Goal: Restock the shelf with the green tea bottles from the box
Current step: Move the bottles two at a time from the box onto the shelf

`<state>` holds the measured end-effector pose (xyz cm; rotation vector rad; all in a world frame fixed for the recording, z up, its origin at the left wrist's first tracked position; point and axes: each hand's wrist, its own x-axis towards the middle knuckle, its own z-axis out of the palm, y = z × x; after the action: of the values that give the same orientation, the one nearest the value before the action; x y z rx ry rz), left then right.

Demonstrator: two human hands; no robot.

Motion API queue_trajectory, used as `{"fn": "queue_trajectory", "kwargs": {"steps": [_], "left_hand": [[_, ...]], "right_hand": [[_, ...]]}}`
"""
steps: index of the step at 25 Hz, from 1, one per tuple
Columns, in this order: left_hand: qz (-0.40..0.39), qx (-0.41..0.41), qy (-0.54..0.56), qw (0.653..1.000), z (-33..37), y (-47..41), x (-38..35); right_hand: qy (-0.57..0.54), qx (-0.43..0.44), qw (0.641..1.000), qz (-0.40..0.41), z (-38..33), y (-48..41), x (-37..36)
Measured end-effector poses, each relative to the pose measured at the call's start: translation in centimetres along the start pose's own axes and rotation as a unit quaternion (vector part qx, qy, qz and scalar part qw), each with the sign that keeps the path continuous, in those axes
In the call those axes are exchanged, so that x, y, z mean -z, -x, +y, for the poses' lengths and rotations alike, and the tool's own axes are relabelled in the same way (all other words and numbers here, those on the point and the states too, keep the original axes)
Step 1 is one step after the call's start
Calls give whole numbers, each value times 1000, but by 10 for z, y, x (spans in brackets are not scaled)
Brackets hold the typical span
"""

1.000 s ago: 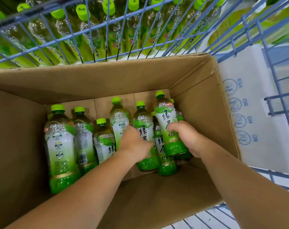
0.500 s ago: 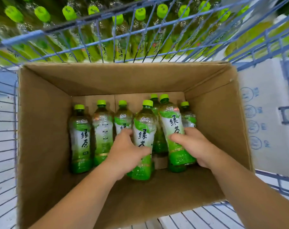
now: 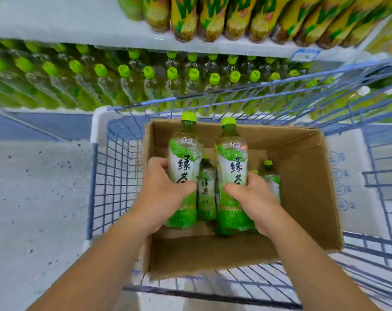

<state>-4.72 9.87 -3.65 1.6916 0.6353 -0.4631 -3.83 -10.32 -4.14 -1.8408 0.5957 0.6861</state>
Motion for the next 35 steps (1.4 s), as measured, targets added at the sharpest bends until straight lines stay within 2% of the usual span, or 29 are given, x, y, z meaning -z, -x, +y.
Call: {"fn": "queue_trajectory", "kwargs": {"steps": [6, 12, 21, 27, 35], "left_hand": [[26, -72, 17, 997, 27, 30, 110], [54, -112, 19, 992, 30, 33, 226], [135, -119, -1, 984, 14, -5, 376], [179, -184, -3, 966, 53, -71, 421], [147, -201, -20, 968, 124, -169, 424]], "right_hand": [[-13, 52, 998, 40, -72, 55, -79], [-17, 113, 993, 31, -136, 87, -173], [-31, 190, 981, 5, -218, 67, -316], [-29, 282, 959, 5, -282, 8, -352], [-33, 316, 948, 18, -345, -73, -346]]}}
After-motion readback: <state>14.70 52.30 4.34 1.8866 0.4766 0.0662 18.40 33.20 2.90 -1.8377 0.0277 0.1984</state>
